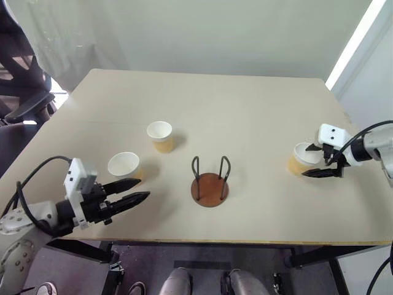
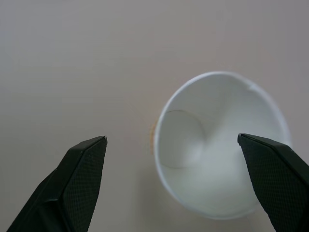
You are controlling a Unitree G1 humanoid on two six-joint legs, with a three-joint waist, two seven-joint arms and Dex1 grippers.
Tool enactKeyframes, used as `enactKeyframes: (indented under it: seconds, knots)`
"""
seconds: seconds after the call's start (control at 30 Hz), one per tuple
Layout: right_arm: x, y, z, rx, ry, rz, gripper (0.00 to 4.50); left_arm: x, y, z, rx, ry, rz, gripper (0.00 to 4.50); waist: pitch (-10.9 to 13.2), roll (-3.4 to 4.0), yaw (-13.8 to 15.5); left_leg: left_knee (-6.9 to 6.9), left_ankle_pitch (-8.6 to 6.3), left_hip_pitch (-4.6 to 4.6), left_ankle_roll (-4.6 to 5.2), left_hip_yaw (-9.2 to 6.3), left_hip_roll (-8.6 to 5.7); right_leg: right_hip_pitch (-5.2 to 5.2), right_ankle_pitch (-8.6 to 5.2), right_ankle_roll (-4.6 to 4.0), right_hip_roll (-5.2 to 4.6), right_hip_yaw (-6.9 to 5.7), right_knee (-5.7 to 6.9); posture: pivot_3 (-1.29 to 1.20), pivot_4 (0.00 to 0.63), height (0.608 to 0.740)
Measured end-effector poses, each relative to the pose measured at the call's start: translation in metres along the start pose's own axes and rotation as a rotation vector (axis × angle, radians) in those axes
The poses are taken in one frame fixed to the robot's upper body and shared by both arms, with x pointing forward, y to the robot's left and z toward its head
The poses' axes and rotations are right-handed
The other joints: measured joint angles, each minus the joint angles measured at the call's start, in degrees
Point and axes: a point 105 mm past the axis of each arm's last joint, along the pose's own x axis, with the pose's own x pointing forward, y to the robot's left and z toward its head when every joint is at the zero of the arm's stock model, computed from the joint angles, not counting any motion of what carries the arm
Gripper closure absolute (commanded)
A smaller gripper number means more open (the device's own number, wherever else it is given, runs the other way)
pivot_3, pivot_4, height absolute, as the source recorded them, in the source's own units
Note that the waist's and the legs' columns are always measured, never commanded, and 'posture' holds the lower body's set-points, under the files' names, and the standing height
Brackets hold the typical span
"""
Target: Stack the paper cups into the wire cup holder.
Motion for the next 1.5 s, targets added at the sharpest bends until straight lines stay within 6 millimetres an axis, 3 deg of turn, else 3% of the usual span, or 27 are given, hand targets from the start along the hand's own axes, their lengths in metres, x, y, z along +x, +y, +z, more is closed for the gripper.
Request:
enactKeyframes:
  seconds: [0.2,0.3,0.67,0.87,1.07,1.13,1.27,1.33,1.5]
  knots:
    - [0.011,0.005,-0.001,-0.026,0.016,0.026,0.02,-0.001,-0.001,0.0,0.003,0.004,0.01,1.81,0.0,0.0,0.0,0.06,0.04,0.04,-0.04,0.02,0.05,0.0,0.11,-0.17,0.0,-0.03,0.02,0.0,0.15,0.74]
    - [0.015,0.006,0.002,-0.03,0.007,0.035,0.57,-0.001,-0.003,0.0,0.004,0.004,0.009,1.81,0.0,0.0,-0.02,0.07,0.06,0.05,-0.05,0.03,0.06,0.0,0.13,-0.22,0.0,-0.04,0.02,0.0,0.15,0.74]
    - [0.017,0.003,0.011,-0.08,0.005,0.024,4.48,0.0,-0.002,0.001,-0.001,-0.006,0.02,1.81,0.0,0.01,-0.01,0.06,0.07,0.05,-0.08,0.04,0.07,0.0,0.14,-0.23,0.0,-0.06,0.03,0.0,0.15,0.74]
    - [0.011,0.005,0.024,-0.139,-0.008,0.057,4.48,-0.002,-0.006,0.013,-0.008,-0.073,-0.002,1.81,0.02,0.04,-0.01,0.05,0.07,0.01,-0.1,0.04,0.07,-0.04,0.14,-0.24,0.0,-0.08,0.04,0.0,0.15,0.74]
    - [-0.011,0.011,0.07,-0.252,-0.134,0.084,4.48,-0.01,-0.022,0.072,0.077,-0.327,-0.078,1.81,0.02,0.04,-0.02,0.07,0.11,0.04,-0.13,0.06,0.07,0.02,0.15,-0.25,0.03,-0.1,0.03,0.0,0.15,0.74]
    - [-0.013,0.015,0.078,-0.265,-0.161,0.106,4.48,-0.012,-0.028,0.066,0.046,-0.342,-0.093,1.81,0.03,0.06,-0.09,0.07,0.1,0.05,-0.11,0.1,0.07,0.05,0.15,-0.24,0.03,-0.07,-0.03,0.0,0.15,0.74]
    - [-0.016,0.024,0.09,-0.272,-0.214,0.151,4.48,-0.014,-0.029,0.035,-0.052,-0.274,-0.073,1.81,0.04,0.08,-0.48,0.05,0.09,0.03,-0.11,0.1,0.12,0.01,0.1,-0.24,0.07,-0.07,-0.05,0.0,0.15,0.74]
    - [-0.019,0.033,0.106,-0.301,-0.275,0.192,4.48,-0.016,-0.027,0.03,-0.04,-0.255,-0.048,1.81,0.05,0.09,-0.52,0.07,0.12,0.05,-0.14,0.1,0.17,0.02,0.08,-0.28,0.15,-0.06,-0.02,0.0,0.15,0.74]
    - [-0.046,0.058,0.183,-0.431,-0.562,0.278,4.48,-0.018,-0.024,0.031,0.006,-0.286,-0.014,1.81,0.09,0.15,-0.76,0.05,0.39,0.07,-0.26,0.11,0.29,0.01,-0.24,-0.8,0.31,-0.06,-0.02,0.0,0.15,0.74]
